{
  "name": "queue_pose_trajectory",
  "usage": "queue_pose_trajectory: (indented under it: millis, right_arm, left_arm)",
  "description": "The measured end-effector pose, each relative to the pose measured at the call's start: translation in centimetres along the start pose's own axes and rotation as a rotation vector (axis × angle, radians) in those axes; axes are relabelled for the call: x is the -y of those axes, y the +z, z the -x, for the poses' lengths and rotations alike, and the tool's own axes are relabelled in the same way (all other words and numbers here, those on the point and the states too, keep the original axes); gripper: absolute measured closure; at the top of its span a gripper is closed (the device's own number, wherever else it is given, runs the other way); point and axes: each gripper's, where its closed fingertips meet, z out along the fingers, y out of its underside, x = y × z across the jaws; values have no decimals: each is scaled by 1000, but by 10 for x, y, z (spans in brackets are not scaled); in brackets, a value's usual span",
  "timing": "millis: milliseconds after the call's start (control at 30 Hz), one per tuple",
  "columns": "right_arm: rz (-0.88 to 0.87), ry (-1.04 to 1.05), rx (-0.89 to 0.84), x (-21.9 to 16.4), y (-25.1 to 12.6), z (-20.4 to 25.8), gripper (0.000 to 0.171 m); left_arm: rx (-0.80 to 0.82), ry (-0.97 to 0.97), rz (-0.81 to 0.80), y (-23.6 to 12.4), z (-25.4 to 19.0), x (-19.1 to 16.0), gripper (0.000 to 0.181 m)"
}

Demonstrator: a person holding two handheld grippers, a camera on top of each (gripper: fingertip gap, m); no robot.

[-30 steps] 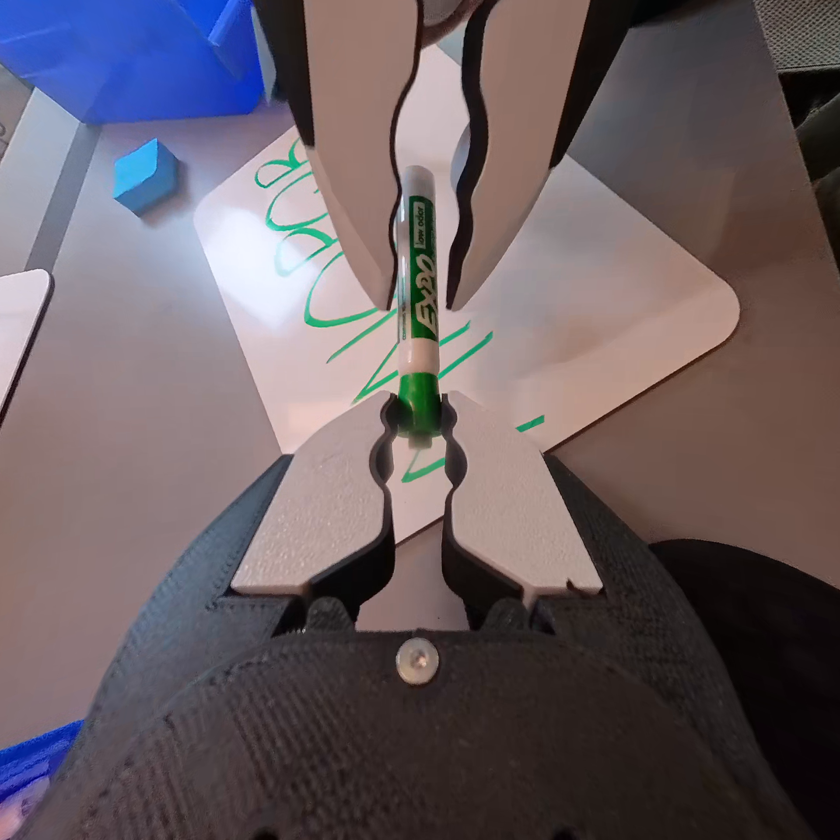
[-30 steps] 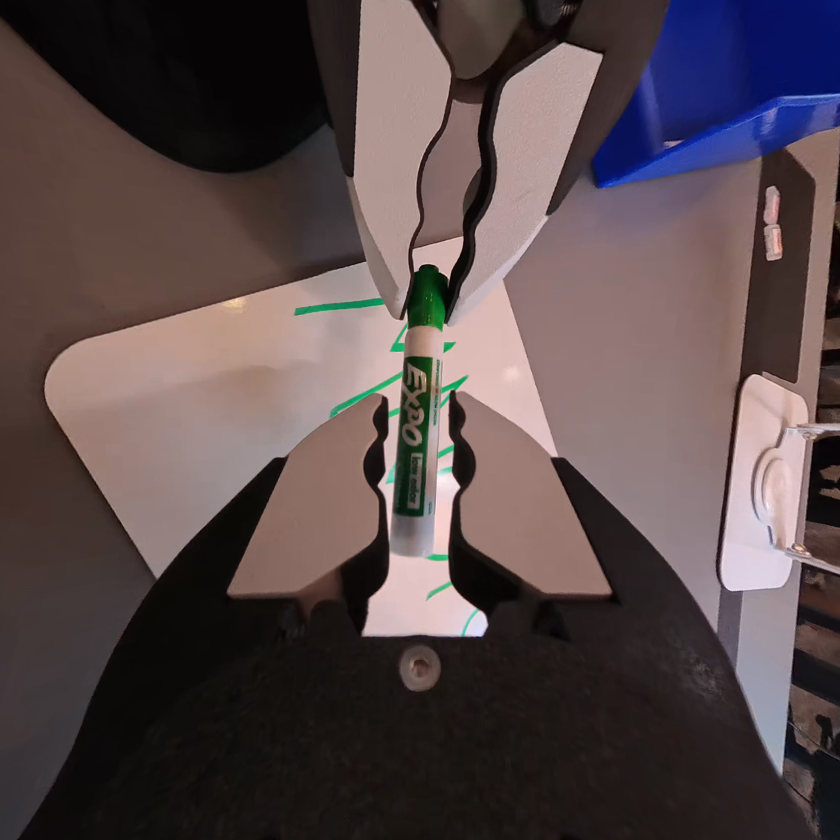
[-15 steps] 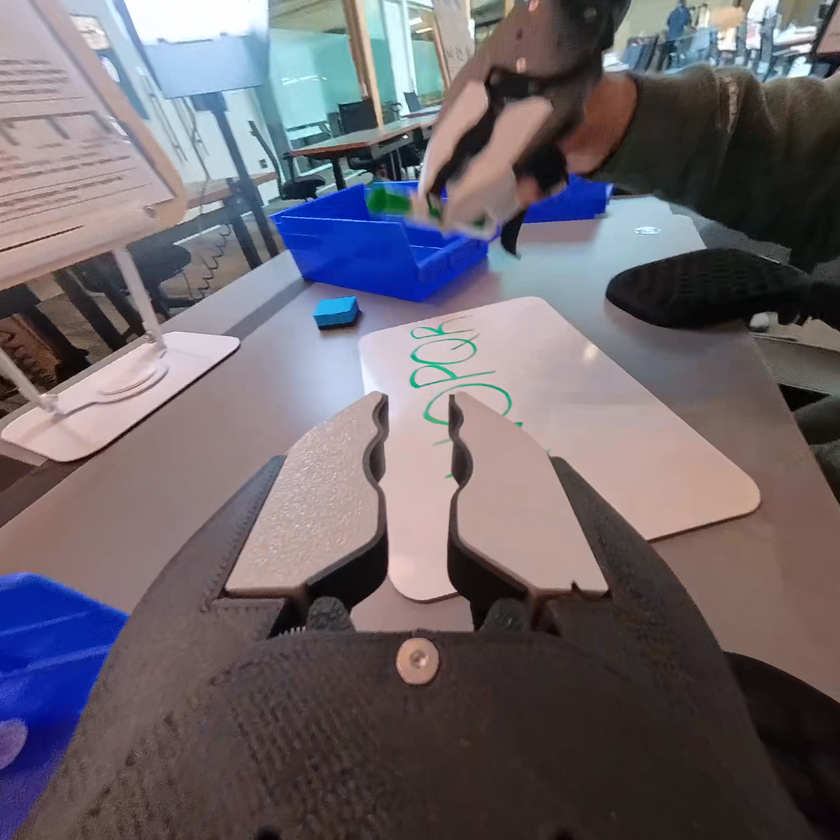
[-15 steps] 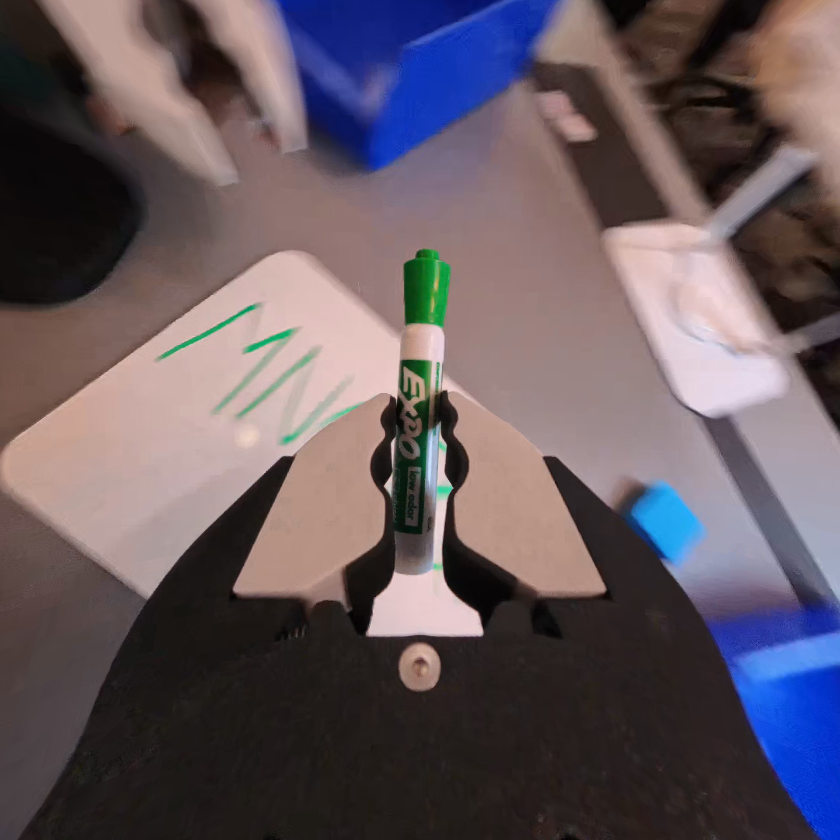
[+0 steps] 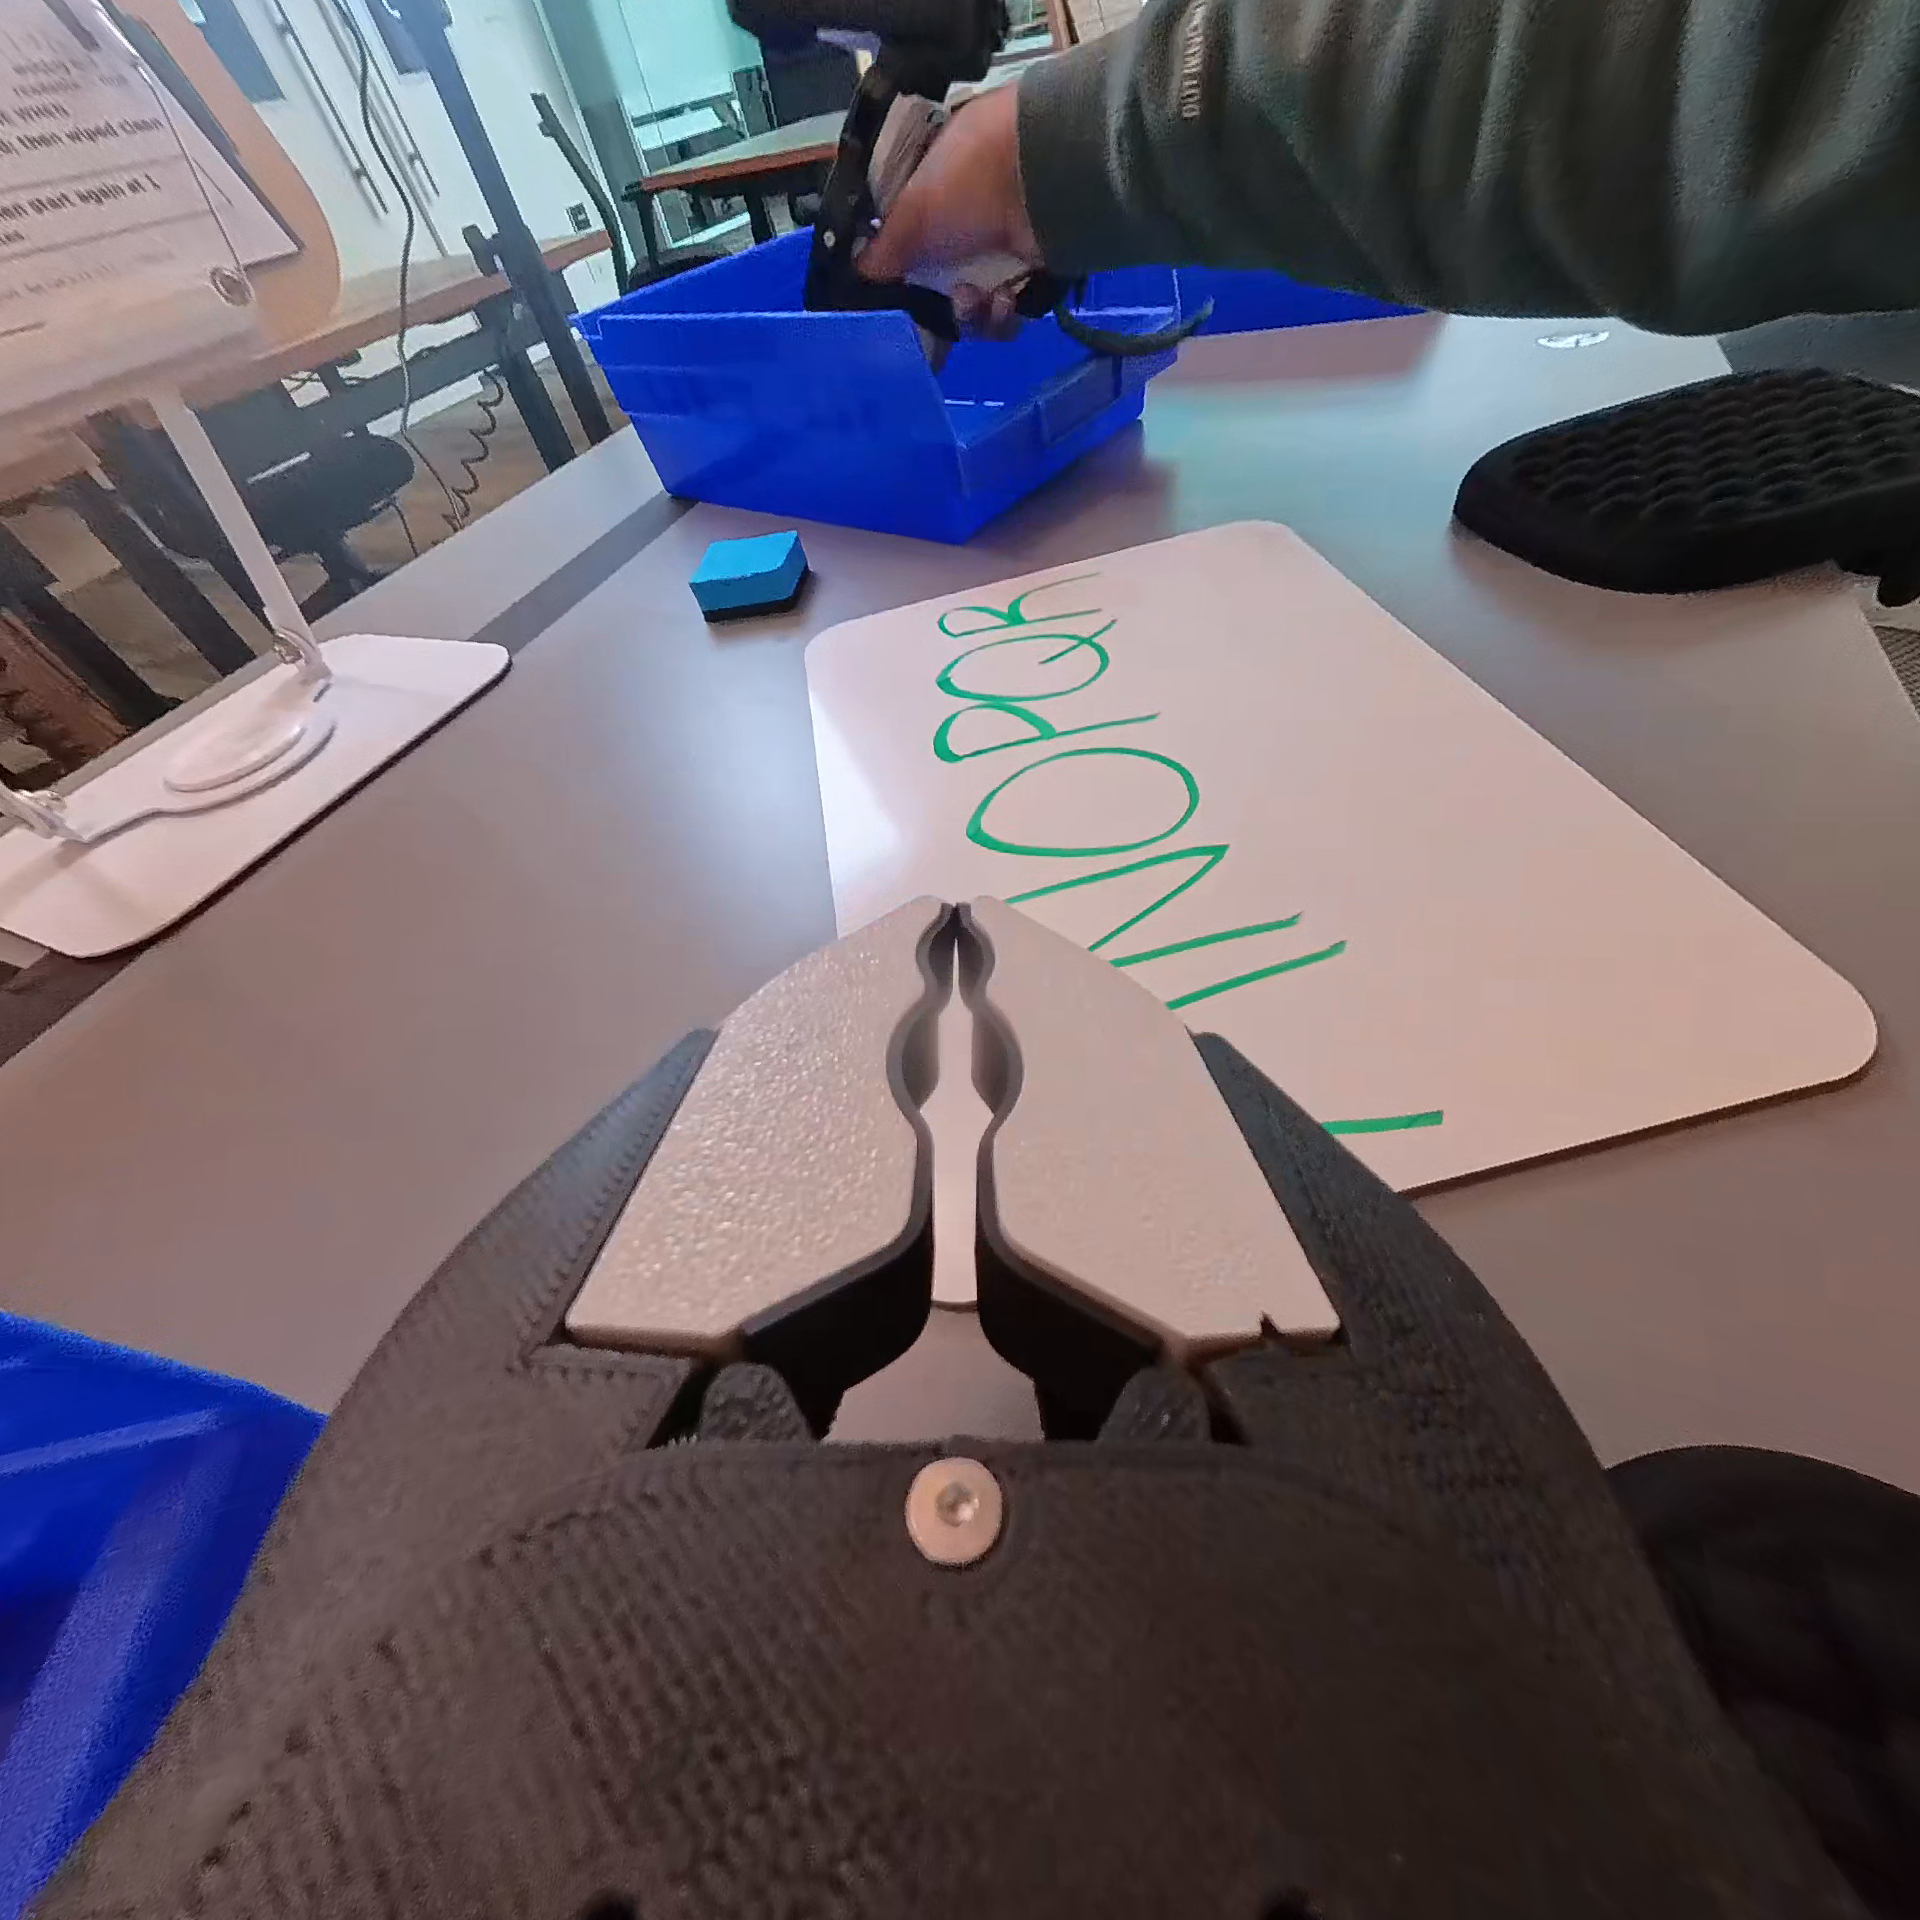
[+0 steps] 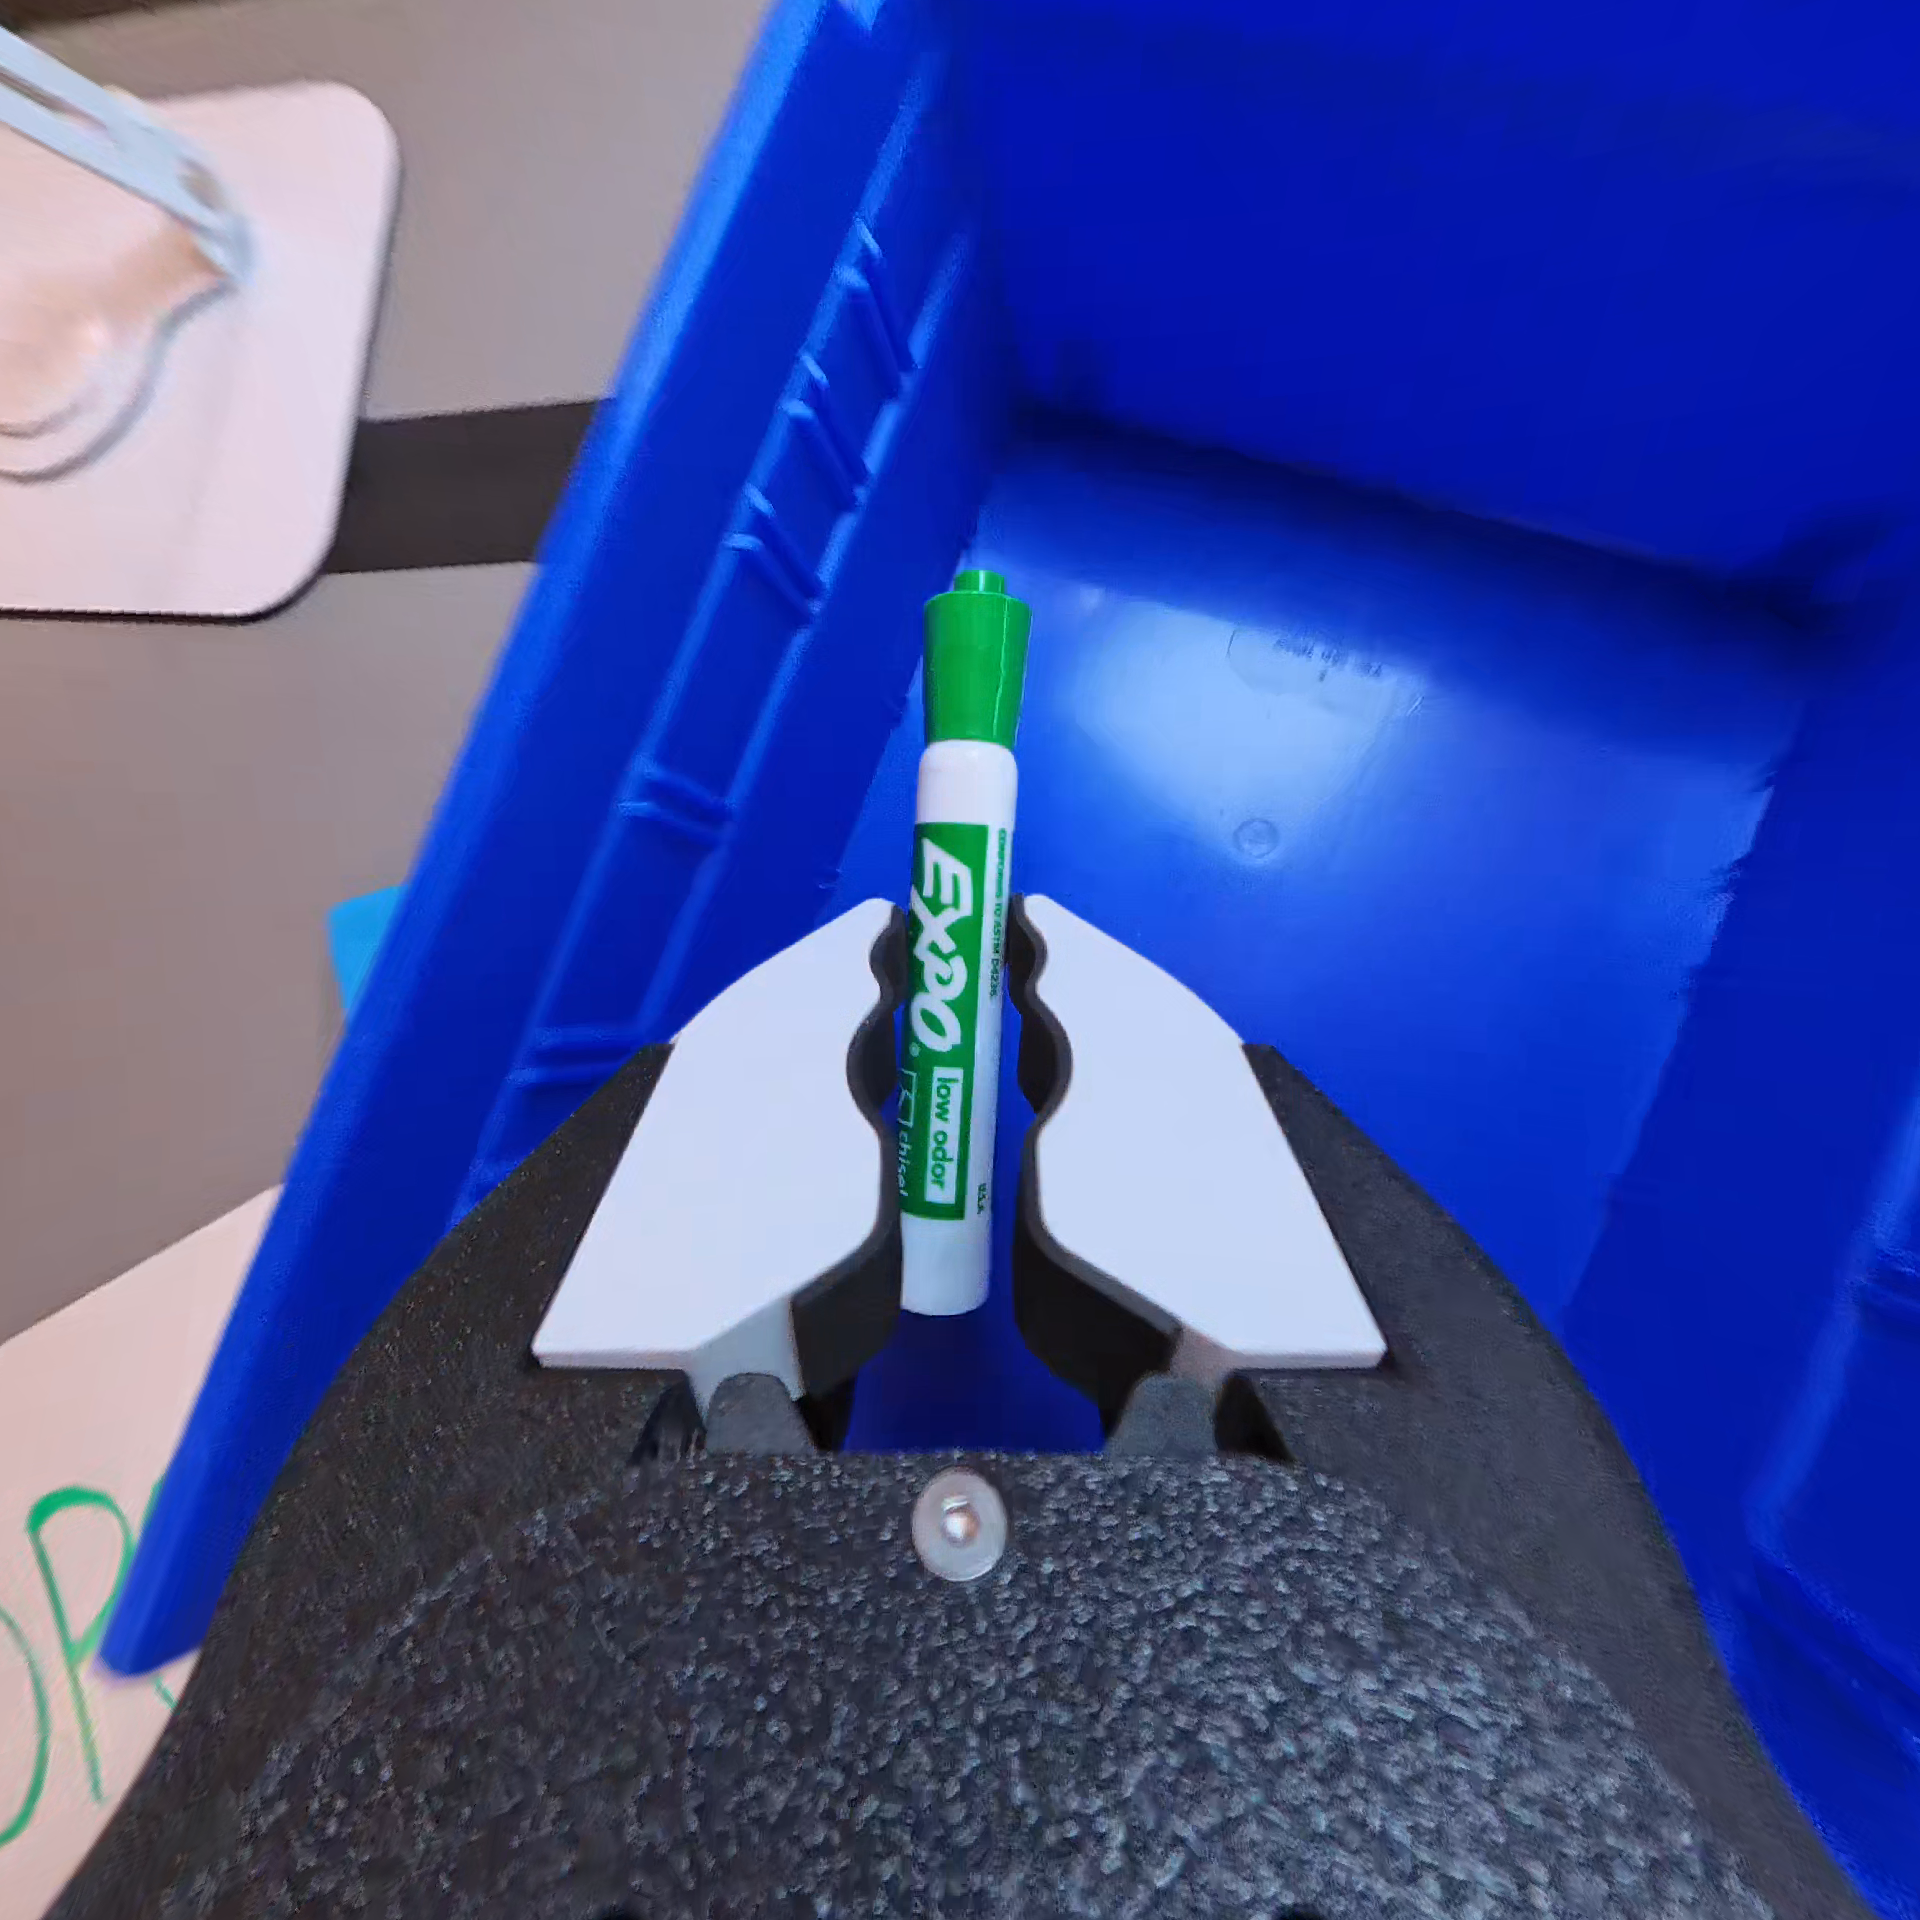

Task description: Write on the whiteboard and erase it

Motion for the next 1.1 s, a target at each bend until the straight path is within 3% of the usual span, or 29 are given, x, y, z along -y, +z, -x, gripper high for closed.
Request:
queue_pose_trajectory:
  millis: [200,433,633,833,1100]
  right_arm:
    - [64,21,-107,-8,30,-25,153]
    - [128,23,-380,-21,-2,-92,153]
    - [137,-112,-494,-13,-26,-95,137]
    - [3,-255,-391,14,-49,-61,144]
    - [156,-247,-315,-35,-7,-58,153]
  left_arm:
    - [-2,-6,14,0,1,-6,181]
    - [-39,-12,36,5,-5,-12,181]
    - [-47,-3,36,4,-8,-10,181]
    - [-56,3,46,5,-11,-12,181]
    - [-58,14,58,7,-13,-15,181]
